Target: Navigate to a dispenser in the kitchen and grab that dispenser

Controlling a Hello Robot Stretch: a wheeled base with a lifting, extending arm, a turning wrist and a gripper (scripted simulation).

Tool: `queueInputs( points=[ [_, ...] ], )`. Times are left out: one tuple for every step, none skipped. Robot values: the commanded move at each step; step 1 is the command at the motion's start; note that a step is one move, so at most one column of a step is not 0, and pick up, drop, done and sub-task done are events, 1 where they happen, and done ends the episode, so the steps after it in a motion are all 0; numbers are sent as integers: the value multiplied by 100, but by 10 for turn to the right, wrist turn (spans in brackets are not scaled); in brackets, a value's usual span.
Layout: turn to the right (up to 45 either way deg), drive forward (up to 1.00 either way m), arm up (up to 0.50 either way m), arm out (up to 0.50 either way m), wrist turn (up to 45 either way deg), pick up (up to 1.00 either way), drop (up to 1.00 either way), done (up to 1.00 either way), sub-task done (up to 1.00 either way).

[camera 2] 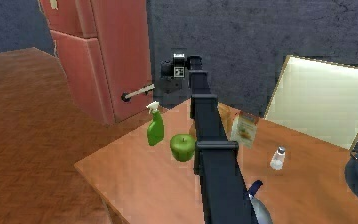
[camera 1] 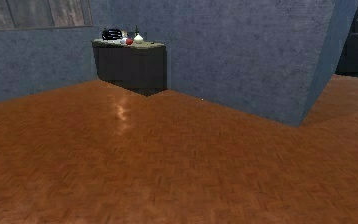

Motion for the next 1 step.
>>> queueInputs(
  points=[
    [0,0,0,0,90,0,0,0,0]
  ],
)
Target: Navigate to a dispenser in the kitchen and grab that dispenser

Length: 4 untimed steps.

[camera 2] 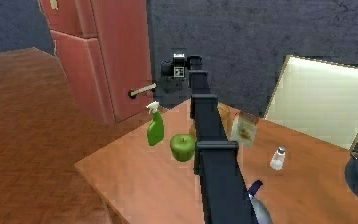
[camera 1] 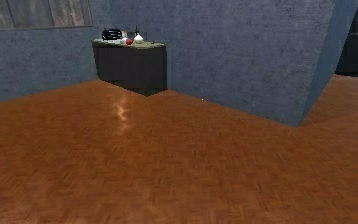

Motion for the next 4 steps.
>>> queueInputs(
  points=[
    [0,0,-30,0,0,0,0,0,0],
    [0,0,0,0,0,100,0,0,0],
    [0,0,10,0,0,0,0,0,0],
    [0,0,0,0,0,0,0,100,0]
  ],
)
